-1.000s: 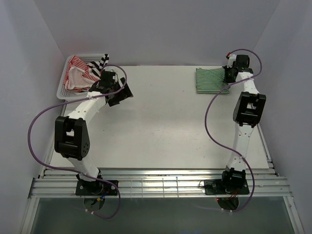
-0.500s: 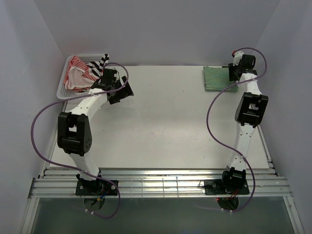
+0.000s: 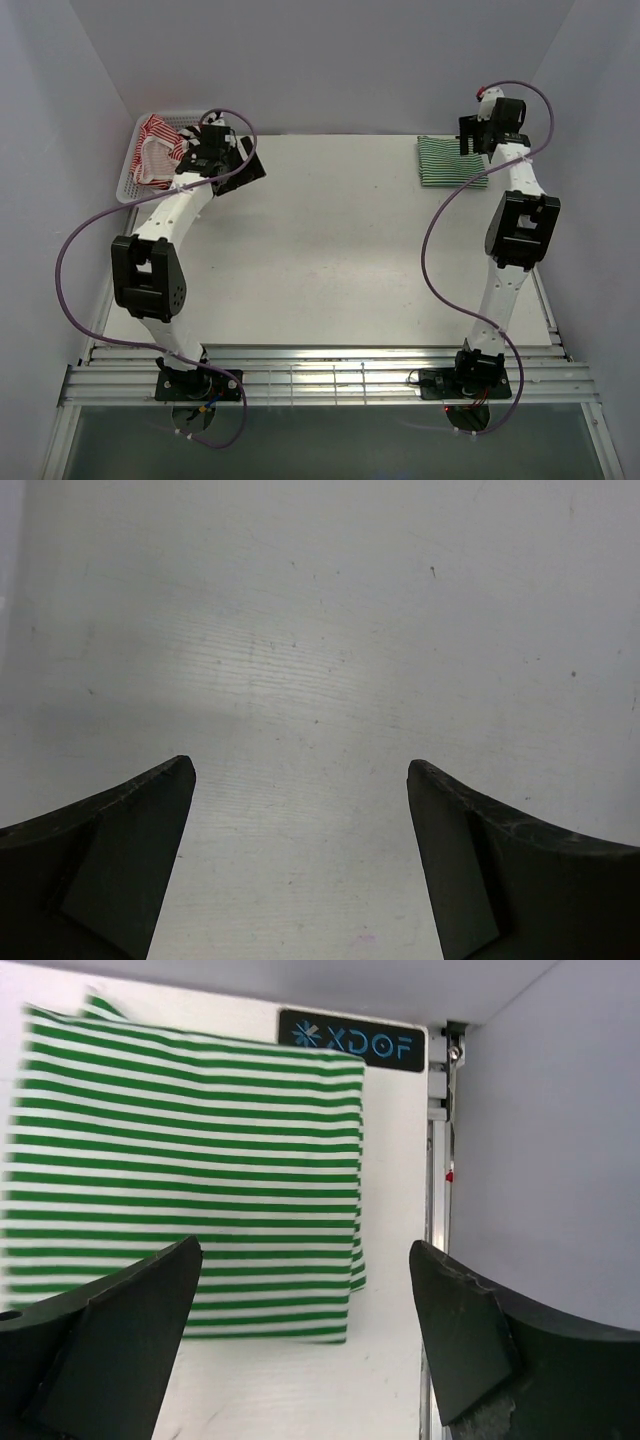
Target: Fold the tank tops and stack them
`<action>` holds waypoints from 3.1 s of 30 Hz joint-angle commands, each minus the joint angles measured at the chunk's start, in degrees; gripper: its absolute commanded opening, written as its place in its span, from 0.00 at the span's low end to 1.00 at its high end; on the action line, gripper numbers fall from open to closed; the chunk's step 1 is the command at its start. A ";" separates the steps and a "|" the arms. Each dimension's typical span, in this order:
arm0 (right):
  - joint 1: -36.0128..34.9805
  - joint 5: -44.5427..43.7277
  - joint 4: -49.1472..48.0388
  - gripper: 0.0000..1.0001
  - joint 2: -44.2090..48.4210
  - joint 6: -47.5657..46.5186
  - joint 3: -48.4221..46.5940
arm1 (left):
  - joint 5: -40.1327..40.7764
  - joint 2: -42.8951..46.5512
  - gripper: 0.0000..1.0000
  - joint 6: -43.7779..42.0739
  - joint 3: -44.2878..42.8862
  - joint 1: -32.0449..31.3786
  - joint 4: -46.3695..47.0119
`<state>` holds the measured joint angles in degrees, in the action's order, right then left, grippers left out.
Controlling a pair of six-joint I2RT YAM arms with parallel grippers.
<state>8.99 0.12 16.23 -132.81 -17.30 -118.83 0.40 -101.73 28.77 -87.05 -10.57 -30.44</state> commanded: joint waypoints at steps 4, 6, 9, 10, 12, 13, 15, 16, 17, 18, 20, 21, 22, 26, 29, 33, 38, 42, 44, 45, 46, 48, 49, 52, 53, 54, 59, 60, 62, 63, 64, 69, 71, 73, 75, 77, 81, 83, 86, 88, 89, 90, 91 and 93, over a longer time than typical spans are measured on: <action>-8.19 2.25 -1.73 0.90 15.19 3.41 9.39 | 5.57 4.70 0.98 -1.53 -6.20 7.92 -2.79; -12.15 1.64 -2.16 0.90 17.84 3.67 14.81 | 5.23 3.21 0.98 -1.88 -9.09 12.82 -2.44; -15.93 2.51 -2.87 0.90 22.85 6.30 20.19 | 1.98 -1.26 0.98 -4.07 -12.78 17.32 -1.64; -16.89 3.21 -3.83 0.90 25.30 7.36 23.87 | 1.71 -2.75 0.98 -5.03 -15.84 17.94 -1.64; -17.25 7.32 -5.32 0.90 27.60 11.22 27.84 | 1.88 -7.66 0.98 -8.20 -19.02 19.26 -2.08; -17.34 8.83 -5.85 0.90 29.44 12.45 31.16 | 1.79 -9.34 0.98 -9.17 -21.91 19.70 -2.17; -17.26 11.73 -6.21 0.90 30.94 14.30 33.39 | 2.49 -13.90 0.98 -11.36 -24.13 20.67 -2.17; -17.34 11.92 -5.95 0.90 31.91 14.75 34.61 | 3.37 -15.41 0.98 -11.81 -26.49 21.11 -2.35; -17.26 11.75 -4.90 0.90 32.26 15.10 34.97 | 3.11 -16.90 0.98 -11.99 -27.73 22.33 -2.87; -17.26 11.40 -4.37 0.90 32.61 15.28 35.15 | 3.02 -18.31 0.98 -12.07 -28.78 22.87 -3.05; -17.26 11.13 -3.75 0.90 33.58 15.28 36.38 | 2.85 -22.18 0.98 -11.99 -31.42 24.01 -3.05; -17.26 10.96 -3.84 0.90 33.85 15.19 36.99 | 2.76 -23.41 0.98 -11.81 -32.30 25.15 -2.96; -17.26 11.04 -3.84 0.90 34.28 14.67 37.52 | 2.41 -25.60 0.98 -11.90 -33.35 25.59 -2.96; -17.26 9.81 -2.43 0.90 34.11 13.70 39.20 | 3.28 -30.27 0.98 -13.91 -37.75 26.56 -2.52; -17.26 9.20 -1.55 0.90 33.50 13.52 39.28 | 4.25 -32.99 0.98 -15.41 -38.29 26.48 -2.09; -17.26 9.28 -0.23 0.90 32.36 13.34 38.67 | 8.82 -36.34 0.98 -15.94 -39.34 26.65 -0.95; -17.26 9.46 0.82 0.90 31.74 13.17 38.41 | 8.65 -40.20 0.98 -15.77 -41.62 26.56 1.43; -17.26 9.55 1.00 0.90 31.83 13.52 38.67 | 7.77 -41.88 0.64 -13.84 -43.91 26.65 2.14; -17.26 9.63 1.26 0.90 32.00 13.78 38.84 | 6.89 -40.92 0.18 -12.78 -43.21 26.56 2.66; -17.26 9.72 1.35 0.90 32.18 13.78 38.93 | 6.63 -40.13 0.07 -12.08 -42.77 26.65 3.01; -17.26 9.72 1.52 0.90 32.35 13.78 39.19 | 6.54 -38.56 0.00 -11.73 -41.99 26.65 3.27; -17.26 9.64 1.70 0.90 33.05 13.78 39.37 | 6.10 -36.53 0.00 -11.46 -41.28 26.65 3.28; -17.26 9.64 1.70 0.90 33.32 13.78 39.55 | 5.84 -34.43 0.00 -11.37 -40.93 26.56 3.36; -17.26 9.55 1.70 0.90 34.20 13.70 40.07 | 5.92 -30.82 0.00 -11.28 -39.87 26.65 3.37; -17.26 9.72 1.61 0.90 34.46 13.78 40.25 | 6.01 -28.63 0.00 -11.20 -39.61 26.56 3.45; -17.26 9.81 1.61 0.90 34.90 13.78 40.51 | 5.75 -27.39 0.00 -11.11 -39.52 26.56 3.45; -17.34 10.78 0.73 0.90 36.31 14.40 40.95 | 0.05 -20.62 0.00 -10.06 -39.60 26.56 4.07; -17.26 10.95 0.56 0.90 37.01 14.40 41.13 | -2.92 -18.35 0.00 -9.88 -39.61 26.56 4.33; -17.34 11.39 0.21 0.90 37.62 14.75 41.30 | -4.88 -16.05 0.00 -8.74 -39.87 26.56 5.03; -17.34 11.48 -0.05 0.90 38.41 15.19 41.57 | -7.06 -13.69 0.00 -8.21 -39.87 26.56 5.38; -17.26 11.57 -0.23 0.90 38.85 15.54 42.00 | -8.56 -12.45 0.00 -7.51 -39.78 26.65 6.00; -17.26 11.66 -1.64 0.90 42.81 18.51 43.68 | -24.63 -5.24 0.00 0.20 -37.77 26.56 10.38; -17.26 12.18 -1.99 0.90 44.21 20.28 44.82 | -33.59 -1.55 0.00 3.64 -35.13 25.95 15.56; -17.34 12.62 -2.17 0.90 46.76 22.12 45.78 | -38.44 0.99 0.00 7.43 -33.90 24.55 19.18; -17.26 12.62 -2.34 0.90 49.92 23.36 47.89 | -42.23 2.32 0.00 8.05 -32.49 20.78 19.80; -17.26 12.36 -2.25 0.90 53.51 24.59 50.34 | -42.85 4.52 0.00 7.36 -29.00 14.81 19.71; -17.17 10.52 -0.33 0.90 59.50 27.23 54.47 | -37.07 10.23 0.10 5.51 -14.33 5.48 18.84; -17.17 8.68 2.92 0.90 62.39 28.10 55.63 | -33.03 12.78 0.25 6.81 -5.99 2.40 18.83; -17.08 6.13 8.18 0.90 64.95 28.55 57.21 | -30.38 15.86 0.95 9.18 9.58 0.29 18.48; -16.99 4.20 10.57 0.90 66.01 29.34 58.26 | -29.68 16.57 0.98 9.72 16.43 -0.41 14.64; -16.99 3.93 12.49 0.90 66.97 29.69 58.79 | -28.02 16.65 0.98 9.37 17.69 -0.68 12.35; -16.99 3.92 13.21 0.90 67.42 29.78 59.32 | -25.74 16.83 0.98 9.20 18.66 -0.94 7.81; -16.99 3.84 13.82 0.90 67.86 29.78 60.80 | -20.93 17.09 0.98 9.19 20.58 -1.38 5.76; -16.99 5.06 14.36 0.90 69.09 29.96 62.57 | -17.91 17.27 0.98 8.76 22.17 -1.56 2.50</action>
<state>-8.10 5.96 26.30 -65.60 11.42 -58.46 -25.52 -87.81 37.56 -65.52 -11.42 -21.74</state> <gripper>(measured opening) 0.900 0.975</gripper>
